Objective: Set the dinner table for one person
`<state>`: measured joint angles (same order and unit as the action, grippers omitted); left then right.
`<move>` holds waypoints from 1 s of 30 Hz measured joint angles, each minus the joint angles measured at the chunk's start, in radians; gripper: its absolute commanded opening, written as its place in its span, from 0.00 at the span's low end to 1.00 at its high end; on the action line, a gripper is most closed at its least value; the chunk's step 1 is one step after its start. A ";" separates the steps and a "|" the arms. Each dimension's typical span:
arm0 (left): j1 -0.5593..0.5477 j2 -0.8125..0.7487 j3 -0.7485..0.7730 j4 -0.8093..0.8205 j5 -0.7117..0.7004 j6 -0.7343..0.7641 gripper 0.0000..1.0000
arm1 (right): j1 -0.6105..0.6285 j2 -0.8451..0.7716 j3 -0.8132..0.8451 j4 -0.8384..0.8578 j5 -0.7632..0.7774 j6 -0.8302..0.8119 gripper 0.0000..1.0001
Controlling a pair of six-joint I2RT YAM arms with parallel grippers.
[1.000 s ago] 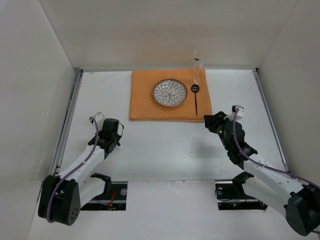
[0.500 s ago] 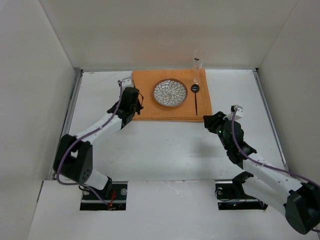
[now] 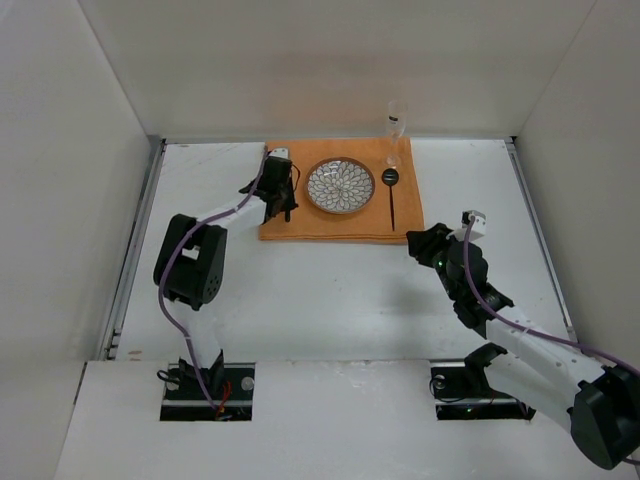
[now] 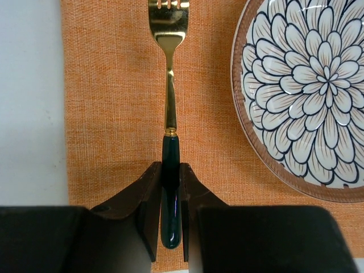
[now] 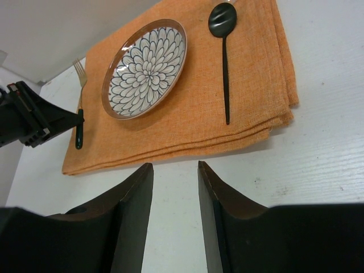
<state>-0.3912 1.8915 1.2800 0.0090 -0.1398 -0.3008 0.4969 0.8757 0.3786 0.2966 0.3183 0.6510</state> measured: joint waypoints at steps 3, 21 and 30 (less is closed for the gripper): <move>0.001 0.013 0.011 -0.006 0.001 0.014 0.02 | 0.000 0.000 0.000 0.000 0.000 0.000 0.43; 0.014 0.123 0.062 -0.022 0.000 0.031 0.08 | 0.000 0.006 0.000 0.000 0.000 0.000 0.45; 0.013 0.121 0.060 -0.029 -0.029 0.022 0.33 | 0.000 0.008 0.000 0.000 0.000 0.000 0.52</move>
<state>-0.3779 2.0125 1.3403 -0.0196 -0.1688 -0.2787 0.4969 0.8833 0.3786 0.2970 0.3183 0.6510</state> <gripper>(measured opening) 0.283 0.507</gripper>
